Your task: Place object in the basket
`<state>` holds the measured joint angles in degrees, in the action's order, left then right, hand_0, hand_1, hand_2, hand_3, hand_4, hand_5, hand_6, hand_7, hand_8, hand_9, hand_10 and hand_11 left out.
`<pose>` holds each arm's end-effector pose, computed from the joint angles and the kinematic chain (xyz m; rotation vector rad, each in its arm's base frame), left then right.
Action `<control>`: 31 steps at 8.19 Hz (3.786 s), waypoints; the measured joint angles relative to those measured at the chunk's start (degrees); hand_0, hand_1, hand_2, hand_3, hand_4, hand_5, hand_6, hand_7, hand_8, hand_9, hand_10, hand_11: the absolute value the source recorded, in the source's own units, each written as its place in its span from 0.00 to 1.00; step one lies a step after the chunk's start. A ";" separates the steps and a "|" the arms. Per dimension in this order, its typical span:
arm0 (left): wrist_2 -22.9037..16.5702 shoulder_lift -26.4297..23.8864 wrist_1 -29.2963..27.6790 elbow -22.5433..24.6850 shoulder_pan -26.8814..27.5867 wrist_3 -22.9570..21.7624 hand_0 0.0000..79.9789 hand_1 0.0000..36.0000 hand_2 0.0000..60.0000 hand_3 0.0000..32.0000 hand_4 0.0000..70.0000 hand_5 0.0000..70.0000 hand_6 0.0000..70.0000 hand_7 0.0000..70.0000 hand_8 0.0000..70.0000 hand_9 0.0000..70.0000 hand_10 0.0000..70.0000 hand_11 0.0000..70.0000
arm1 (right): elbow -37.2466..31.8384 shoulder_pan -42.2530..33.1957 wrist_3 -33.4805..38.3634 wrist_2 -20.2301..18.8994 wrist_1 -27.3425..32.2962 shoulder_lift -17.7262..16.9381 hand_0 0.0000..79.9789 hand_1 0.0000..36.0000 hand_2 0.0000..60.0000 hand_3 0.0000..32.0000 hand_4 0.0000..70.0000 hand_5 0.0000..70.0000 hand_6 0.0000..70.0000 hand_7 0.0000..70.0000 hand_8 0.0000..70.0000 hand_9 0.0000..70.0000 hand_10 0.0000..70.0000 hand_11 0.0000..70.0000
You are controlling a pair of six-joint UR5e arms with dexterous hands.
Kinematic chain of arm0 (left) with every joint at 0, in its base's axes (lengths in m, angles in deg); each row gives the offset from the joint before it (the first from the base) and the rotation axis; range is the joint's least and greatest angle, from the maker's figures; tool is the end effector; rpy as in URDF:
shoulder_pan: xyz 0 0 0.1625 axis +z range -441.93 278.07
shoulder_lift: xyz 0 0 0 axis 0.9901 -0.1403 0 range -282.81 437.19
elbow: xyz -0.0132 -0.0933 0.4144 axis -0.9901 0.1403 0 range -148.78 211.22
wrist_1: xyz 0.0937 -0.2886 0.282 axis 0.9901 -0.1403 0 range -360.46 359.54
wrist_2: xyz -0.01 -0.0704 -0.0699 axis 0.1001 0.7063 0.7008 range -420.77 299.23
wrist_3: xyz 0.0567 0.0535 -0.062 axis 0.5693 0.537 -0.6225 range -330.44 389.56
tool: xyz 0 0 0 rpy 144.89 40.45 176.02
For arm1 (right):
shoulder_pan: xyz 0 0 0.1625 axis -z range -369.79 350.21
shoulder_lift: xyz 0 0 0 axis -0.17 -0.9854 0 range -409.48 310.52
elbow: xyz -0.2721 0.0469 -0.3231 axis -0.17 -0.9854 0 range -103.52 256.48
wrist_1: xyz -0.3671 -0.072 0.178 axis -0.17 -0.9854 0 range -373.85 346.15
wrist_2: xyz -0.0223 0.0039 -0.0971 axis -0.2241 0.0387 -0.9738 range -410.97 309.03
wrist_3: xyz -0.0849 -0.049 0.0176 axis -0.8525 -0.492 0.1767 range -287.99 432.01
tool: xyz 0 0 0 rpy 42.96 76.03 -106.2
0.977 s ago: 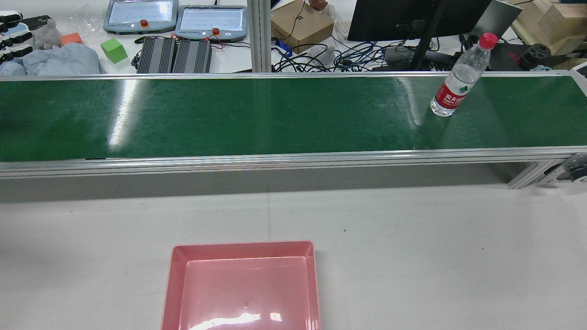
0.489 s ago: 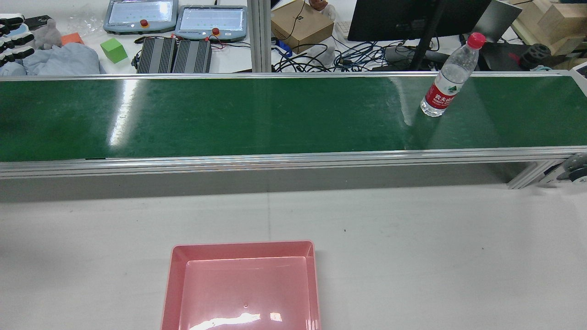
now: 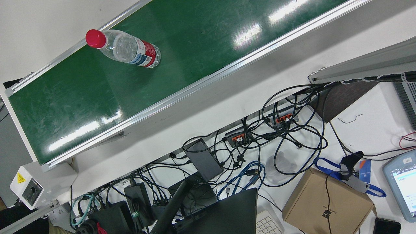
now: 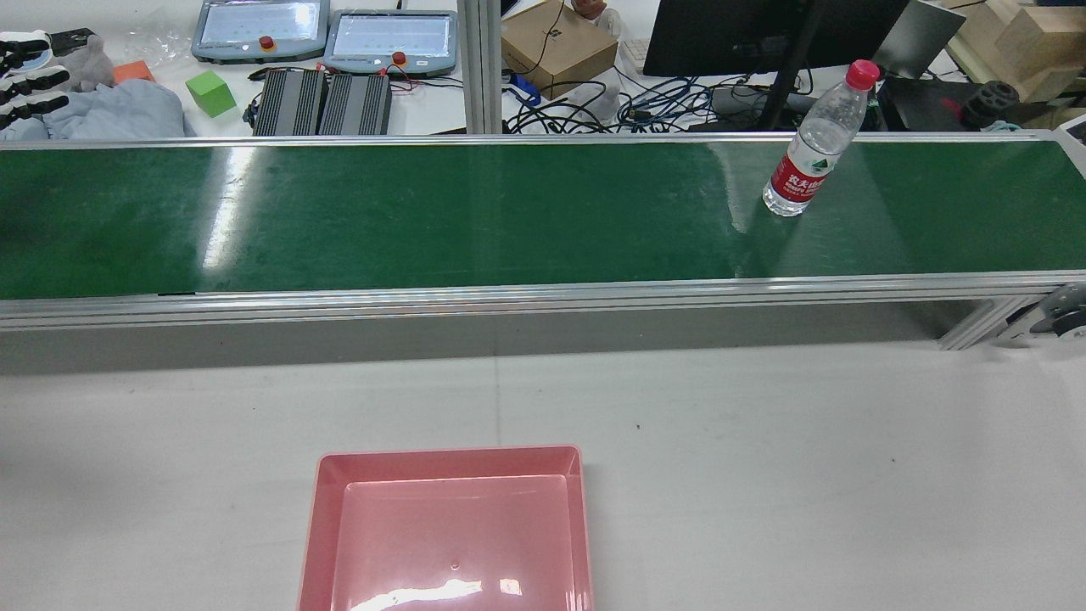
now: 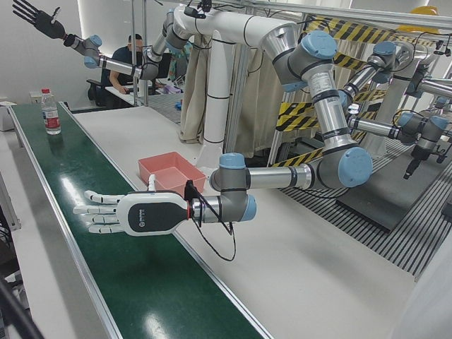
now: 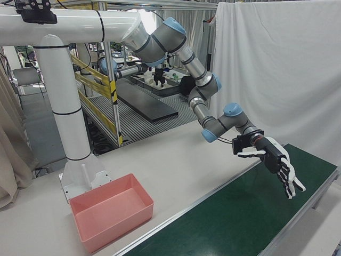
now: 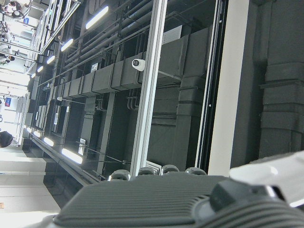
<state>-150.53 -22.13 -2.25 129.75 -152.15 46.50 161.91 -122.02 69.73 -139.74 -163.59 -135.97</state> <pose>0.0670 -0.5811 0.5221 -0.0540 2.3090 -1.5469 0.3349 -0.4614 0.6323 -0.5579 2.4927 -1.4712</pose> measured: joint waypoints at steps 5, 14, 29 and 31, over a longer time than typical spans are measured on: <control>0.03 -0.15 -0.06 -0.01 0.08 1.47 0.74 0.17 0.00 0.22 0.06 0.35 0.07 0.03 0.13 0.15 0.10 0.17 | 0.00 0.00 0.00 0.00 0.06 0.00 0.00 0.00 0.00 0.00 0.00 0.00 0.00 0.00 0.00 0.00 0.00 0.00; 0.03 -0.17 -0.06 -0.01 -0.07 1.43 0.74 0.18 0.00 0.22 0.09 0.36 0.09 0.04 0.16 0.17 0.11 0.17 | 0.00 0.00 0.00 0.00 0.06 0.00 0.00 0.00 0.00 0.00 0.00 0.00 0.00 0.00 0.00 0.00 0.00 0.00; 0.34 -3.16 -3.57 -5.57 3.51 0.79 0.72 0.14 0.00 0.29 0.02 0.34 0.06 0.03 0.12 0.14 0.10 0.16 | 0.00 0.00 0.00 0.00 0.03 0.00 0.00 0.00 0.00 0.00 0.00 0.00 0.00 0.00 0.00 0.00 0.00 0.00; 0.51 -3.23 -4.49 -5.75 3.62 2.11 0.71 0.14 0.00 0.25 0.07 0.35 0.08 0.04 0.15 0.17 0.11 0.18 | 0.00 0.00 0.00 0.00 0.06 0.00 0.00 0.00 0.00 0.00 0.00 0.00 0.00 0.00 0.00 0.00 0.00 0.00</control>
<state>-150.02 -25.36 -6.74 124.00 -148.53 48.61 161.91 -122.02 69.73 -139.74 -163.53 -135.97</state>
